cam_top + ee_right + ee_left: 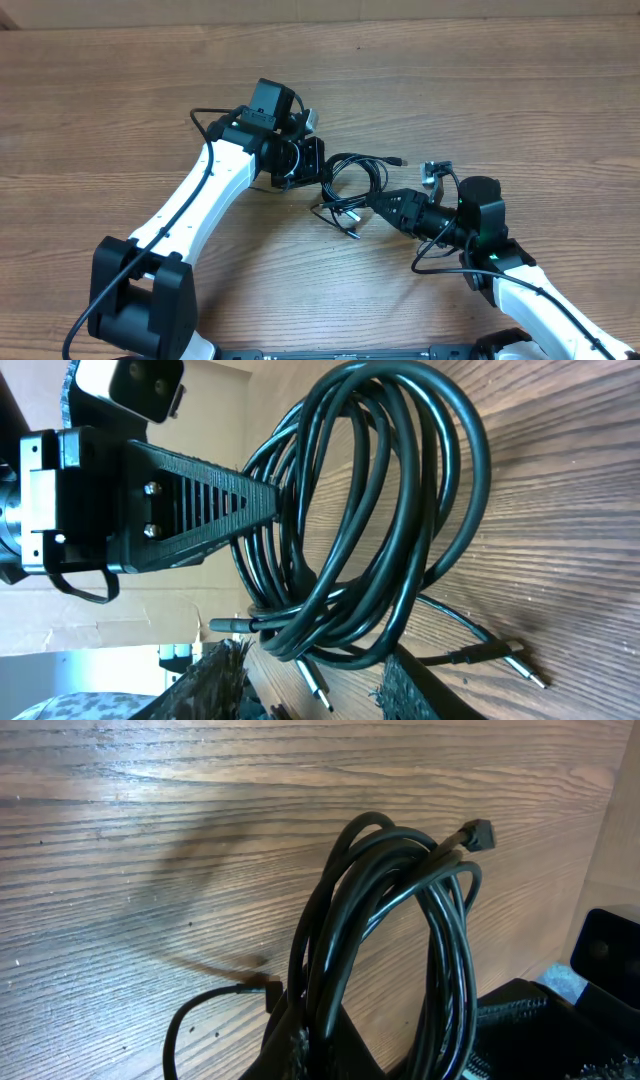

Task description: Untangle cables

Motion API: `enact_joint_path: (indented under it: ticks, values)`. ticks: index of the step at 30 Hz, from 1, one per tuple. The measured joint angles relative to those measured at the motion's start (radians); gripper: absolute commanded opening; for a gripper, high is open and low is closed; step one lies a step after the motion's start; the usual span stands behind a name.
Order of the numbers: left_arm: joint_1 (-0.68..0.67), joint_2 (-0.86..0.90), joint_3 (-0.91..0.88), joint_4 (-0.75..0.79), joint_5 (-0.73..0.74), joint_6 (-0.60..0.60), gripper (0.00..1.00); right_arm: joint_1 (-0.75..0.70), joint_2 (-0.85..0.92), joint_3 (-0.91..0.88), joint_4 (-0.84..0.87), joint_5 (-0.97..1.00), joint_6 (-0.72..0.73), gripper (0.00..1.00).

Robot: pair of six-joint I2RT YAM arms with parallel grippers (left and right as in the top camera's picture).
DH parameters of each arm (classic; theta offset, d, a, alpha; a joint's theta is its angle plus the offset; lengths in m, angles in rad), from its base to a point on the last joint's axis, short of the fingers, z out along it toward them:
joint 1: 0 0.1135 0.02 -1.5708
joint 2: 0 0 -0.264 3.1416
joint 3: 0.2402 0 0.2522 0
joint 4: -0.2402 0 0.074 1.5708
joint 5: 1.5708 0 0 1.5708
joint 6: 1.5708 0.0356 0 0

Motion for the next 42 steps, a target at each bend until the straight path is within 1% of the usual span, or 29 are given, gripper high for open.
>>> enact_joint_path:
  ticks: [9, 12, 15, 17, 18, 20, 24, 25, 28, 31, 35, 42]
  values:
    - [0.0, 0.0, 0.0, 0.015, 0.027, 0.006, 0.04, 0.0, 0.0, 0.0, 0.002, -0.018, 0.0, 0.44]
    - [0.0, 0.0, 0.0, 0.036, 0.064, 0.049, 0.04, 0.0, 0.0, 0.0, 0.009, -0.018, -0.001, 0.44]
    - [0.0, 0.0, 0.0, 0.073, 0.142, 0.104, 0.04, 0.0, 0.0, 0.0, 0.013, -0.006, -0.001, 0.43]
    - [0.0, 0.0, 0.0, 0.092, 0.197, 0.135, 0.04, 0.0, 0.0, 0.0, 0.014, 0.011, -0.001, 0.37]
    - [0.0, 0.0, 0.0, 0.098, 0.22, 0.146, 0.05, 0.0, 0.0, 0.0, 0.015, 0.021, -0.003, 0.33]
    - [0.0, 0.0, 0.0, 0.108, 0.25, 0.163, 0.04, 0.0, 0.0, 0.0, 0.016, 0.036, -0.004, 0.2]
    - [0.003, 0.0, 0.0, 0.146, 0.335, 0.186, 0.05, -0.001, 0.0, 0.0, 0.013, 0.058, 0.004, 0.07]
    - [0.003, 0.0, 0.0, 0.163, 0.363, 0.189, 0.04, -0.002, 0.0, 0.0, 0.014, 0.064, 0.005, 0.04]
    - [0.003, 0.0, 0.0, 0.218, 0.428, 0.182, 0.04, -0.002, 0.0, 0.002, 0.007, 0.072, 0.01, 0.04]
    - [0.002, 0.001, -0.001, 0.277, 0.468, 0.134, 0.04, -0.002, -0.005, 0.011, -0.013, 0.079, 0.006, 0.04]
    - [0.002, 0.001, -0.002, 0.334, 0.492, 0.021, 0.04, -0.002, -0.011, 0.023, -0.03, 0.093, 0.003, 0.04]
    - [0.002, 0.003, -0.007, 0.443, 0.5, -0.284, 0.04, -0.002, -0.014, 0.03, -0.035, 0.107, 0.003, 0.04]
